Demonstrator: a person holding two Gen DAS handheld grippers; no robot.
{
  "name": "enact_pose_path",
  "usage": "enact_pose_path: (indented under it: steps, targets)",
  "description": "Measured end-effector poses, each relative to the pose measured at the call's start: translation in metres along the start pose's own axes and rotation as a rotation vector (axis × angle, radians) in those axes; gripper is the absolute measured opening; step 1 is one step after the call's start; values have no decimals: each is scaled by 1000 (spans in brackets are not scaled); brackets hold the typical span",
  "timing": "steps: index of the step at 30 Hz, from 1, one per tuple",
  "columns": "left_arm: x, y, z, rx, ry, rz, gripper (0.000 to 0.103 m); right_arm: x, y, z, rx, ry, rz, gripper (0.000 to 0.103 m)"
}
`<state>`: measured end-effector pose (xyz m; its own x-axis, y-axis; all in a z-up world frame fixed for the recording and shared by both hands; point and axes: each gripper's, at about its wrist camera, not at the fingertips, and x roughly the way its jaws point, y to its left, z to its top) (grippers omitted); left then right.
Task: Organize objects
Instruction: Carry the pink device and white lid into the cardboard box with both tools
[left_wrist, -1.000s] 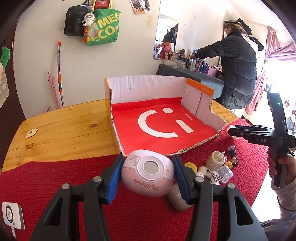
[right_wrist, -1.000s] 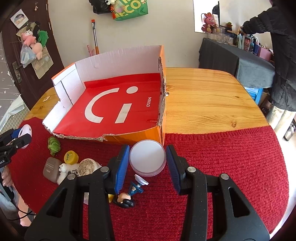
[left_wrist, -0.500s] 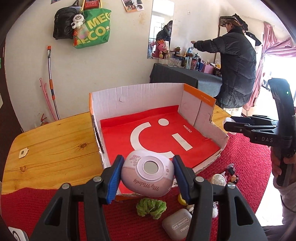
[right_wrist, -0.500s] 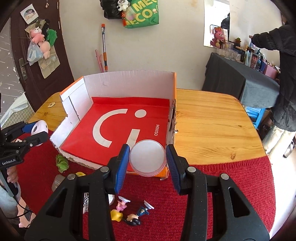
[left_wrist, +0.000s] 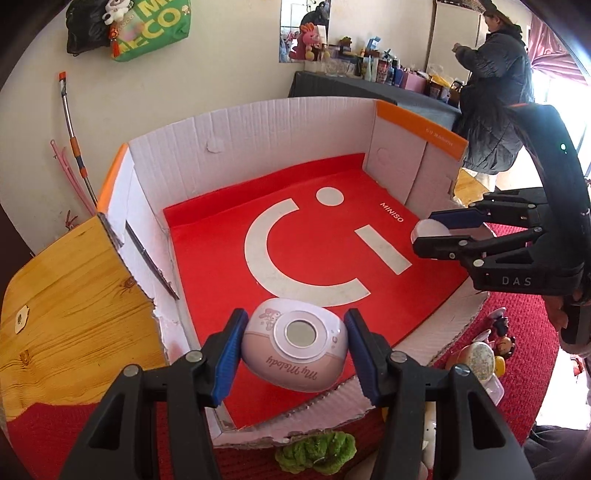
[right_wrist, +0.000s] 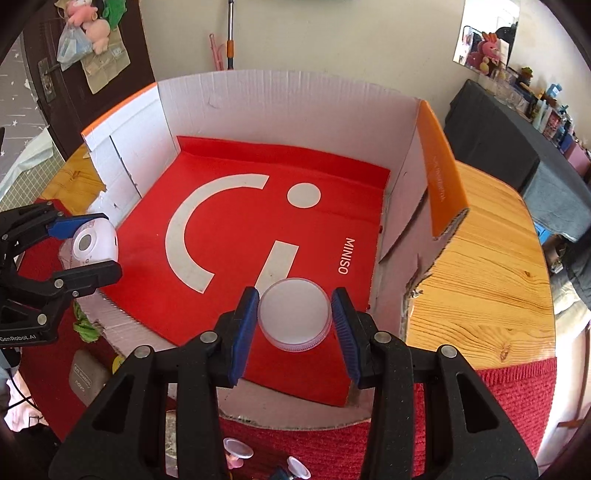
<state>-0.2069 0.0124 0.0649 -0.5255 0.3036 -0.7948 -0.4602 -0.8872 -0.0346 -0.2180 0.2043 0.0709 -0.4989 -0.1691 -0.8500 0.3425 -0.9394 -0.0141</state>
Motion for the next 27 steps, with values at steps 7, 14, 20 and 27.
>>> enact_pose_path:
  steps: [7, 14, 20, 27]
  targets:
    - [21, -1, -1, 38, 84, 5, 56, 18, 1, -1, -60, 64, -8, 39]
    - [23, -5, -5, 104, 95, 38, 56, 20, 7, -6, -138, 89, -40, 40]
    - [23, -4, -6, 110, 97, 40, 56, 19, 6, -9, -155, 93, -43, 40]
    - [26, 2, -6, 108, 94, 39, 56, 18, 5, -9, -157, 94, -44, 40]
